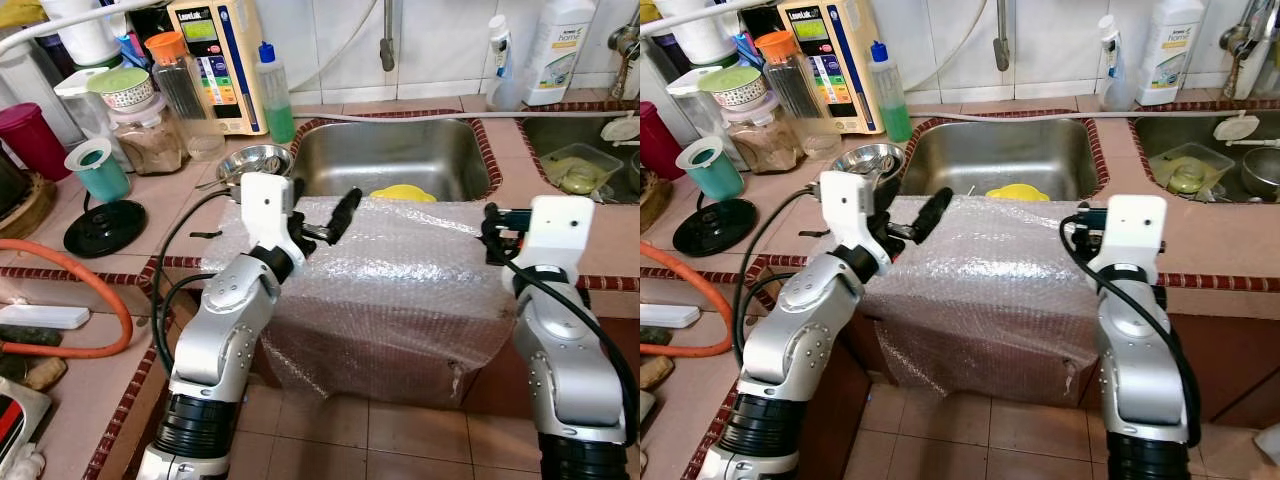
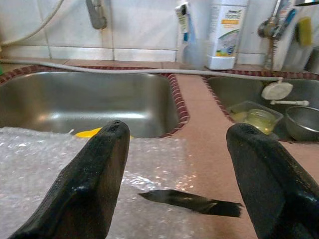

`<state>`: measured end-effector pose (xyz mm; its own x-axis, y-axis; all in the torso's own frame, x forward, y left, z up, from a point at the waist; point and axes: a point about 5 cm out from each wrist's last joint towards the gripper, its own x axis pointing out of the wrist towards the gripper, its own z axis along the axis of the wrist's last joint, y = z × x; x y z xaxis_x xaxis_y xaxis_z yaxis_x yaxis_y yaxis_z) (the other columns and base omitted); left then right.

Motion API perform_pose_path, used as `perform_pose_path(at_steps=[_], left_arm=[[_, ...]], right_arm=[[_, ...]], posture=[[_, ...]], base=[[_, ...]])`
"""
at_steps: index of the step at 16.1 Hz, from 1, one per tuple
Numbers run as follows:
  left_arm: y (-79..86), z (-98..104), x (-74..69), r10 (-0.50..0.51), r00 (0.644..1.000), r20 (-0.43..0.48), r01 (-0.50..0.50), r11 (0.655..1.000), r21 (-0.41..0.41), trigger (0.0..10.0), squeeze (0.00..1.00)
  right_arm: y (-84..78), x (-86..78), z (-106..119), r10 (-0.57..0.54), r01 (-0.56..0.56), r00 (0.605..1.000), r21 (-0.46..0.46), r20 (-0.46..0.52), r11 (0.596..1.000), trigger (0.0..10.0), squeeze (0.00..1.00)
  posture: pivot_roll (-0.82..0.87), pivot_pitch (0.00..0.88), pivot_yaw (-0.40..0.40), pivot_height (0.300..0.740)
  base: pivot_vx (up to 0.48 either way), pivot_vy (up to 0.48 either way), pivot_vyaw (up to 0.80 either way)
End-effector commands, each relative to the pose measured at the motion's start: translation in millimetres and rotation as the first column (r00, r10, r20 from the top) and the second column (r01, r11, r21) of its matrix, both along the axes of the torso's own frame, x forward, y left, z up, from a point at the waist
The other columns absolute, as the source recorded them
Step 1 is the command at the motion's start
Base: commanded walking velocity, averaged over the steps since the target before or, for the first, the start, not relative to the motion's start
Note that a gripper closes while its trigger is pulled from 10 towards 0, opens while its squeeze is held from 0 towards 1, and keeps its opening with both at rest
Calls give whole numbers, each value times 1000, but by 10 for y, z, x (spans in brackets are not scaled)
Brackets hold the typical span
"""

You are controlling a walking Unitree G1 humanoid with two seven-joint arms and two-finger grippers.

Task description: Kitchen organization

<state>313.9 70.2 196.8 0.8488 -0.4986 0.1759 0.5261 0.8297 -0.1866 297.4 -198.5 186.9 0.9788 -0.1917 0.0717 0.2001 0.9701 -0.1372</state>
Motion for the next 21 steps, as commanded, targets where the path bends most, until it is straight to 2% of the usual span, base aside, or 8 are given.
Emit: perform_pose_path(at_steps=[1, 3, 7, 16, 21], left_arm=[[18, 12, 19, 30, 999, 17, -31, 999, 30, 10000, 0], [2, 22, 12, -9, 1000, 2, 10, 1000, -21, 10000, 0], [-28, 23, -14, -31, 999, 11, 32, 999, -42, 10000, 0], [-67, -5, -39, -61, 998, 7, 62, 997, -46, 10000, 0], [-87, -26, -73, -83, 997, 3, 83, 995, -59, 10000, 0]], right_arm=[[33, 11, 48, 14, -14, 1000, -1, 18, 1000, 10000, 0], [22, 35, 85, 16, -16, 999, -7, 27, 1000, 10000, 0], [17, 53, 93, 19, -19, 999, -8, 30, 1000, 10000, 0], [16, 50, 74, 24, -24, 999, -5, 26, 1000, 10000, 0], [60, 37, 39, 48, -48, 999, -8, 18, 999, 10000, 0]], posture=[[-57, 0, 124, 740], [-61, 0, 119, 740], [-58, 0, 113, 740], [-61, 0, 114, 740], [-61, 0, 115, 740]], base=[[0, 0, -788], [0, 0, -788], [0, 0, -788], [0, 0, -780], [0, 0, 0]])
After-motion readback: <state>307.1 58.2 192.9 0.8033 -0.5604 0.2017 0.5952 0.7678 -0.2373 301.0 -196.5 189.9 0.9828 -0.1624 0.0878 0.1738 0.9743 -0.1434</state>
